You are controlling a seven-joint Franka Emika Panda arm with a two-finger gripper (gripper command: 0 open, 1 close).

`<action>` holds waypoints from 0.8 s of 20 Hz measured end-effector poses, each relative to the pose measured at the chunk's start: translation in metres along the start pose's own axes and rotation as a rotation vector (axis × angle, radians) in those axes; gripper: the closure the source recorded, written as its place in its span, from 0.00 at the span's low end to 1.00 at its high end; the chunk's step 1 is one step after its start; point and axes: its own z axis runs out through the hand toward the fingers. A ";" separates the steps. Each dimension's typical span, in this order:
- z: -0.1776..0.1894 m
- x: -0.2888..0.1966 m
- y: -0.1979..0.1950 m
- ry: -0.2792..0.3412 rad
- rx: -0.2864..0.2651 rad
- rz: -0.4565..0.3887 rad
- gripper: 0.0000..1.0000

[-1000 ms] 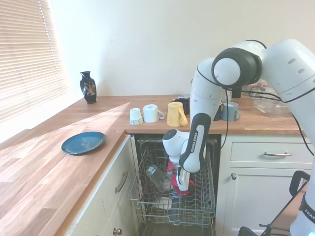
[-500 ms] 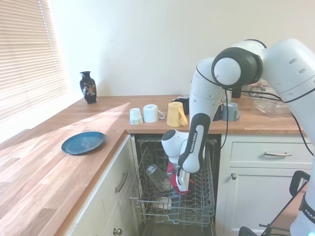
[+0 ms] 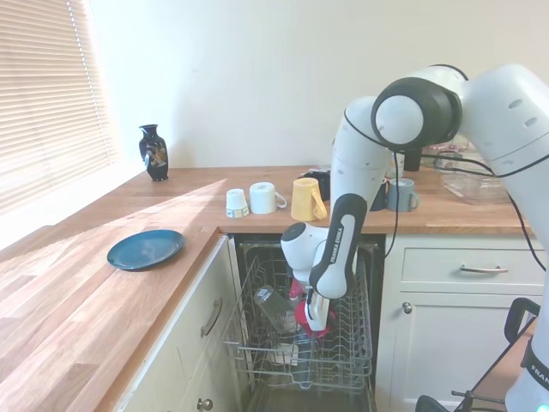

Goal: Move a mug from dishwasher to table

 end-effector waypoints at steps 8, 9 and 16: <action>-0.083 -0.018 -0.009 0.109 0.059 0.032 1.00; -0.092 -0.018 -0.005 0.117 0.067 0.047 1.00; -0.167 -0.010 0.072 0.152 0.147 0.213 1.00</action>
